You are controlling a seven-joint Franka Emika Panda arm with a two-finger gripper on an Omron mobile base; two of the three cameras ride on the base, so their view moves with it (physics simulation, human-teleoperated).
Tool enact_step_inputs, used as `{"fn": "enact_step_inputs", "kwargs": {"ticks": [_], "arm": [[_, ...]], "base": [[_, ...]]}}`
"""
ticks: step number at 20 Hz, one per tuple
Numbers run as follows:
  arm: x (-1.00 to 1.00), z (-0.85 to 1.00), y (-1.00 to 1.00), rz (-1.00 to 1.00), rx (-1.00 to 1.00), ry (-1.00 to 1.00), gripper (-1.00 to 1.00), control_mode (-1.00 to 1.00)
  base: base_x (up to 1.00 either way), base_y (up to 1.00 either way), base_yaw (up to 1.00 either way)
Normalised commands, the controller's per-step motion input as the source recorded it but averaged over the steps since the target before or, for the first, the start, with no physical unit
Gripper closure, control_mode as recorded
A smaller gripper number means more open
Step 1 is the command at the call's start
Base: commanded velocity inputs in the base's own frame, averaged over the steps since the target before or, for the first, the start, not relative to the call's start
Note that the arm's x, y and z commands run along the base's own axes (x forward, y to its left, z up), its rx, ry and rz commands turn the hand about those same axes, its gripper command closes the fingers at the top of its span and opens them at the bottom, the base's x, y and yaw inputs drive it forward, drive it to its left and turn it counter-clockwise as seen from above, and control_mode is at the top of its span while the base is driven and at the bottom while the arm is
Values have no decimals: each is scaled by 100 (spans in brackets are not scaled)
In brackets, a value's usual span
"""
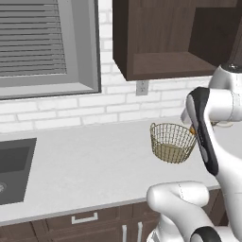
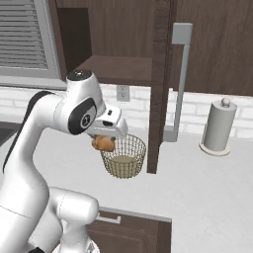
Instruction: Open the cabinet, pick up the bread from the cabinet and place it in the basket. Then move the basket to the dining counter.
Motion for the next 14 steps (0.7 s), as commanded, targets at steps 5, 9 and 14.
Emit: {"fn": "enact_step_inputs", "kwargs": {"ticks": [5, 9, 14], "arm": [[69, -59, 0, 10, 6, 1, 100, -100], [70, -46, 0, 9, 5, 0, 100, -100], [43, -53, -5, 4, 1, 0, 100, -100]], "base": [[0, 0, 0], [0, 0, 0], [0, 0, 0]]}}
